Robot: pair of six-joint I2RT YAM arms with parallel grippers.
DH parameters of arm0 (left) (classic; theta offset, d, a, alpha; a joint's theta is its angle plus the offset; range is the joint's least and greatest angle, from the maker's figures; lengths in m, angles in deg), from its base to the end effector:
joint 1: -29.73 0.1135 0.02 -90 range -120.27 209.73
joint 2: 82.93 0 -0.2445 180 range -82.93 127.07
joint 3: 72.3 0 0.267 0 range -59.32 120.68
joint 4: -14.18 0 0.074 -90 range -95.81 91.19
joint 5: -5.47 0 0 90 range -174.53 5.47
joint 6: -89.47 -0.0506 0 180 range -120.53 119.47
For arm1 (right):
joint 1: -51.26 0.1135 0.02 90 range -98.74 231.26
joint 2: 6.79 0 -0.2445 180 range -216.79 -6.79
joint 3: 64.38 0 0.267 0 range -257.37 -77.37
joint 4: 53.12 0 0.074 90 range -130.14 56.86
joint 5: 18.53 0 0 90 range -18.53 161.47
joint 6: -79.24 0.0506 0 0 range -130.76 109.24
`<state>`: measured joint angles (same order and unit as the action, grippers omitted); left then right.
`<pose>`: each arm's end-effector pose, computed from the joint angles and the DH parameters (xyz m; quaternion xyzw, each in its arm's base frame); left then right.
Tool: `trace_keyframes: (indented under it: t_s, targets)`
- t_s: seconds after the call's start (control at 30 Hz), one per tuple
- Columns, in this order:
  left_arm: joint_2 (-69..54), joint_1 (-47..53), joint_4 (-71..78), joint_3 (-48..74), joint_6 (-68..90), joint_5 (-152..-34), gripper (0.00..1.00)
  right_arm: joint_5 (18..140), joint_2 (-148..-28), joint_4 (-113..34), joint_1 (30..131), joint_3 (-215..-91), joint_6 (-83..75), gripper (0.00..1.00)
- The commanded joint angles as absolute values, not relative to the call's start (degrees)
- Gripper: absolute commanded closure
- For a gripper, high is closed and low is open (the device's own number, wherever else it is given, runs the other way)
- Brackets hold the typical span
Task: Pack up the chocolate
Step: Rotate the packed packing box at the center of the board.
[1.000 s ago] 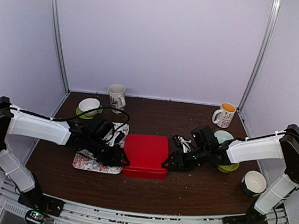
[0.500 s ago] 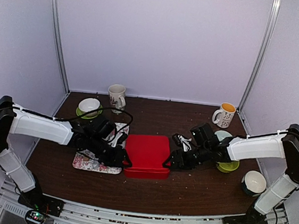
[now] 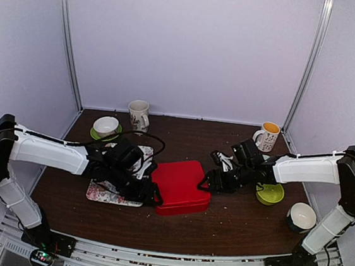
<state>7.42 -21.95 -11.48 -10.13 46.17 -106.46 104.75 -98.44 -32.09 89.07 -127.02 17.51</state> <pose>0.1887 -0.2692 0.1343 0.0995 0.9298 -0.3488 0.0623 0.2478 0.2275 0.1393 -0.1724 0.8892 0.4041 0.1277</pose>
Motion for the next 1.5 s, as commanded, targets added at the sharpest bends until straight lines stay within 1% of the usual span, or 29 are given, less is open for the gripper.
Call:
trace_keyframes:
  t_s: [0.0,0.13,0.27,0.33,0.37,0.43,0.53,0.63,0.77,0.87,0.97,1.13,1.37,1.47]
  targets:
    - [1.86,-21.09,-15.66,-9.7,45.14,-97.76,0.2,100.83,-98.79,-28.51,88.55,-129.97,14.02,0.25]
    - [-0.41,-20.99,-15.6,-9.83,45.43,-95.71,0.14,97.89,-98.36,-25.89,88.44,-131.83,11.82,0.22]
    - [-2.87,-20.09,-14.8,-10.4,45.42,-94.34,0.09,95.48,-97.45,-24.54,88.14,-133.18,10.23,0.15]
    - [-3.51,-19.3,-14.08,-10.77,45.98,-93.88,0.03,94.34,-97.24,-23.66,87.94,-134.16,9.63,0.13]
    - [-3.63,-18.91,-13.57,-11.02,46.4,-93.76,0.02,93.88,-97.23,-23.47,87.87,-134.58,9.49,0.12]
    - [-3.33,-18.18,-12.16,-11.66,47.61,-93.4,0.02,94.02,-97.79,-22.87,87.83,-135.81,9.03,0.12]
    - [-1.46,-17.41,-9.38,-12.17,49.47,-93.16,0.03,94.43,-99.64,-22.04,87.83,-137.69,9.08,0.17]
    - [1.28,-17.16,-8.29,-10.84,49.83,-93.46,0.06,94.74,-101.65,-21.31,87.91,-139.18,9.48,0.23]
    - [3.34,-17.16,-7.52,-9.4,49.97,-93.96,0.1,95.7,-103.21,-21.76,87.96,-140.06,9.95,0.28]
    - [3.58,-17.12,-5.99,-9.33,50.08,-94.78,0.18,96.97,-104.06,-22.25,88.08,-140.53,10.34,0.32]
    - [4.86,-17.14,-4.66,-8.8,50.65,-97.4,0.25,98.01,-105.05,-22.5,88.26,-140.98,10.66,0.35]
    - [8.32,-17.12,-4.13,-7.35,51.8,-100.1,0.32,99.58,-106.1,-23.93,88.6,-140.95,11.48,0.39]
    - [11.02,-17.12,-3.8,-5.56,51.6,-102.41,0.4,102.47,-105.95,-26.62,88.97,-140.69,12.17,0.43]
    - [10.51,-17.12,-3.19,-5.62,51.3,-102.76,0.44,104.04,-104.97,-27.65,89.06,-139.96,12.35,0.48]
